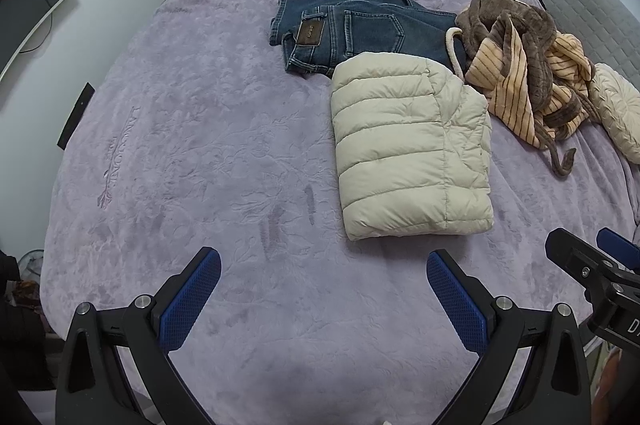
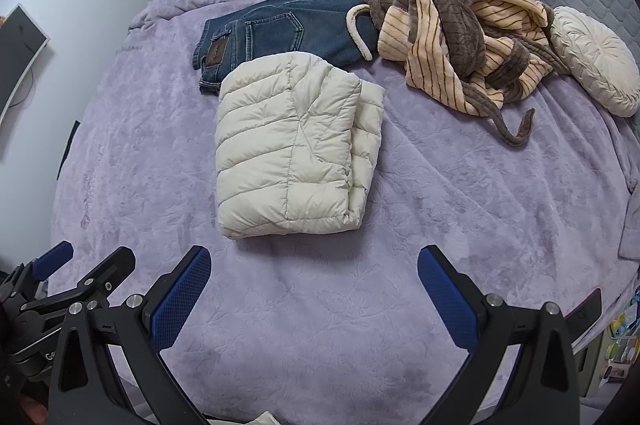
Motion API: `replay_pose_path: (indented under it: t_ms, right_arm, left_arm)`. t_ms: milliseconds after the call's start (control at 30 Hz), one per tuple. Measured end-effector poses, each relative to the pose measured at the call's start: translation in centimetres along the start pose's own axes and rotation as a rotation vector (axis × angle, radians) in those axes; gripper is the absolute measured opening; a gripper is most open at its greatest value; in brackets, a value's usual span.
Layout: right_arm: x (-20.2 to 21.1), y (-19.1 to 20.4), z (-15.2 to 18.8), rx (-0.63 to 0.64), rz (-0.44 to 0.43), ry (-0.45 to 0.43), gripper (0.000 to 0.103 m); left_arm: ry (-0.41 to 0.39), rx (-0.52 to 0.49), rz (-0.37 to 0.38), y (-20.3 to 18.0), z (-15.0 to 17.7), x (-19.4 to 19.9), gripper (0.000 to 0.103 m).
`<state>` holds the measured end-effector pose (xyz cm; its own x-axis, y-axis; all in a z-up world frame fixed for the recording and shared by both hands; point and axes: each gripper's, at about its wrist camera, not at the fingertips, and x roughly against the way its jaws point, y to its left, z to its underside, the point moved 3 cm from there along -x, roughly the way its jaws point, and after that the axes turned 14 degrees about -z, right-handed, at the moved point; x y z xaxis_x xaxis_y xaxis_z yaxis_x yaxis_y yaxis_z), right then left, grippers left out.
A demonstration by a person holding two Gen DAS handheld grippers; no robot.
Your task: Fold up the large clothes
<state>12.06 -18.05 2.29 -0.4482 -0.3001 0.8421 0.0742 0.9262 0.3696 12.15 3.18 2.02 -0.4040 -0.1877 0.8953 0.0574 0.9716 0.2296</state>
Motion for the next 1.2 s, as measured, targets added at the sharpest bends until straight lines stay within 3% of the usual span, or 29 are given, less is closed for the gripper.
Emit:
replay_pose_path:
  t_ms: [1200]
  right_arm:
    - [-1.5,-0.8,-1.6,0.021,-0.004,0.034,0.103]
  left_arm:
    - [0.014,-0.02,-0.02,-0.7,-1.1,-1.8,0.103]
